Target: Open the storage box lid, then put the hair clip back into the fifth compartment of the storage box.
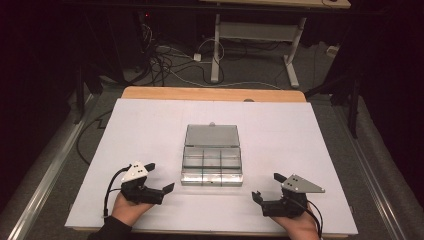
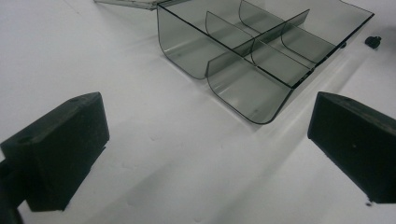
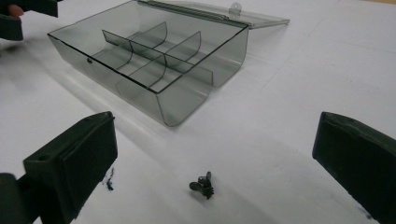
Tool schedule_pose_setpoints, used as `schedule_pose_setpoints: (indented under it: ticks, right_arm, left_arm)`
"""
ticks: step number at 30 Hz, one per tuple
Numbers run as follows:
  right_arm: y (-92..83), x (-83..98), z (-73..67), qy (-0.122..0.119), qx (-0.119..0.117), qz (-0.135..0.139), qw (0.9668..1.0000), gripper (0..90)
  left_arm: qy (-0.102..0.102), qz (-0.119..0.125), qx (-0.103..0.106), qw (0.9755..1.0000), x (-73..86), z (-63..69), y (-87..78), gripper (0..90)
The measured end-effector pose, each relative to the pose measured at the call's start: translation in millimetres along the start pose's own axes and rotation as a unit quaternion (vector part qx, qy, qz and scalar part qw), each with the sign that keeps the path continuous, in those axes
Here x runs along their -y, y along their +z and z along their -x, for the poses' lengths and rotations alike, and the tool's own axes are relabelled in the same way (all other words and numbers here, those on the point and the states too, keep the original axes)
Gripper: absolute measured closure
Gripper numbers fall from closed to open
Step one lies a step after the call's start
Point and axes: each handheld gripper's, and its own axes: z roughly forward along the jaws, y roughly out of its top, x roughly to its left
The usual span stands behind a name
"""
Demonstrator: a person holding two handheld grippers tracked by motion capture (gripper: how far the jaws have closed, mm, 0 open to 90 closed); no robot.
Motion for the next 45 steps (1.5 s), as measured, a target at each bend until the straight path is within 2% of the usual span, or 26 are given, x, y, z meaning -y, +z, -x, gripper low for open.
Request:
schedule_pose_setpoints:
  ticks: [3, 11, 24, 28, 36, 42, 45]
  right_arm:
    - [0.6, 1.6, 2.5, 0.01, 0.005, -0.007, 0.9999, 1.6]
    - [-5.2, 4.6, 4.7, 0.012, 0.014, -0.016, 0.9997, 9.4]
    - [-16.2, 11.5, 15.7, 0.027, 0.024, -0.031, 0.9989, 31.3]
    - [-13.5, 12.6, 14.8, 0.024, 0.013, -0.038, 0.9989, 36.7]
    - [-5.9, 11.6, 10.5, 0.022, 0.001, -0.048, 0.9986, 39.5]
    - [0.8, 11.3, 6.0, 0.02, -0.008, -0.068, 0.9974, 45.7]
    - [4.7, 10.5, 3.7, 0.011, -0.011, -0.076, 0.997, 47.7]
  left_arm:
    - [0.001, 0.0, 0.003, 1.0, 0.2, -0.3, 0.3, 0.0]
    - [0.005, 0.008, 0.006, 0.9999, 1.6, 0.4, -0.9, 0.0]
    - [-0.001, 0.006, 0.005, 1.0, 1.1, -0.6, 0.1, 0.0]
    - [-0.001, 0.005, 0.006, 1.0, 1.0, -0.7, 0.2, 0.0]
    - [0.002, 0.006, 0.004, 1.0, 1.1, 0.2, 0.2, 0.0]
    - [0.003, 0.006, 0.005, 1.0, 1.1, 0.3, 0.3, 0.0]
    - [0.003, 0.006, 0.005, 1.0, 1.2, 0.4, 0.3, 0.0]
